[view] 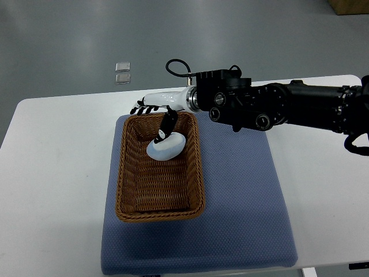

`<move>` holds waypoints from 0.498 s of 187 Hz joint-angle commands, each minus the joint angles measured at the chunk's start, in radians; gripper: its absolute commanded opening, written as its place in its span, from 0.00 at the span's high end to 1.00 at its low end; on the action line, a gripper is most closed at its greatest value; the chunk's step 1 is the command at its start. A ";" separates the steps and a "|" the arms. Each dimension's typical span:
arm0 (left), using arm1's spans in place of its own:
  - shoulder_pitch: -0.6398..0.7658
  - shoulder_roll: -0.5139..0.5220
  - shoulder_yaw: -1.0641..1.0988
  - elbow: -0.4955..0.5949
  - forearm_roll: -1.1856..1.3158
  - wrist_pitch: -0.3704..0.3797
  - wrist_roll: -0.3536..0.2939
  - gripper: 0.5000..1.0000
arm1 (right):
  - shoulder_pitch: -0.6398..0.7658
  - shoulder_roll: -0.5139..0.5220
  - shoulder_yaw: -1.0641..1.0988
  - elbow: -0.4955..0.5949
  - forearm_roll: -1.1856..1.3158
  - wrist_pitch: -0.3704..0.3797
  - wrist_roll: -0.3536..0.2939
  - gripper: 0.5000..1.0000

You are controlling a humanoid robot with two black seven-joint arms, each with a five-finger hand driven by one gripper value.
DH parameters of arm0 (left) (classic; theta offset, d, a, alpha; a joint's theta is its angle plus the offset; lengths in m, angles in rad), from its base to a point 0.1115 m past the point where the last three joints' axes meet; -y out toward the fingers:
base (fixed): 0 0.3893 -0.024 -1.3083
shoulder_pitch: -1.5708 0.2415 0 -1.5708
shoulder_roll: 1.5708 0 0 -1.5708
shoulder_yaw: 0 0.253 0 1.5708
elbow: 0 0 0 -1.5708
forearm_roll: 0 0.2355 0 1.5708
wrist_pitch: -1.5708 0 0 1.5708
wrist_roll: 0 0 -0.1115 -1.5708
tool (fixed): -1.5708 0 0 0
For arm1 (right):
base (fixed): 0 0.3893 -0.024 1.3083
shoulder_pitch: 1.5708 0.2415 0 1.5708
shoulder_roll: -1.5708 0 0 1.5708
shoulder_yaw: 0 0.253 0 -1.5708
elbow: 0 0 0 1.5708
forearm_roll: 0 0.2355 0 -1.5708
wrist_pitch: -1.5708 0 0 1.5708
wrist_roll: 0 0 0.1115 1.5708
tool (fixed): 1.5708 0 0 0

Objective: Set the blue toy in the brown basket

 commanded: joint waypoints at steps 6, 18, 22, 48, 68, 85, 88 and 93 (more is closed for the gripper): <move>0.000 0.000 0.002 0.001 0.000 0.000 0.000 0.00 | -0.012 -0.051 0.127 0.002 0.023 0.001 0.004 0.26; 0.000 0.000 0.002 0.001 0.000 0.000 0.000 0.00 | -0.032 -0.097 0.193 0.002 0.057 0.001 0.025 0.26; 0.000 0.000 0.002 0.001 0.000 0.000 0.000 0.00 | -0.047 -0.113 0.216 0.000 0.071 0.001 0.034 0.26; 0.000 0.000 0.003 0.001 0.000 0.000 0.000 0.00 | -0.185 -0.222 0.417 0.000 0.167 0.003 0.080 0.26; 0.000 0.000 0.008 -0.002 0.000 0.000 0.000 0.00 | -0.341 -0.244 0.632 0.000 0.247 0.006 0.096 0.26; 0.000 0.000 0.008 -0.002 0.002 0.000 0.002 0.00 | -0.463 -0.236 0.811 -0.003 0.301 0.009 0.106 0.26; 0.000 0.000 0.008 -0.002 0.002 0.000 0.002 0.00 | -0.492 -0.230 0.851 -0.004 0.313 0.009 0.108 0.26; 0.000 0.000 0.008 -0.002 0.002 0.000 0.002 0.00 | -0.521 -0.227 0.893 -0.004 0.327 0.010 0.108 0.26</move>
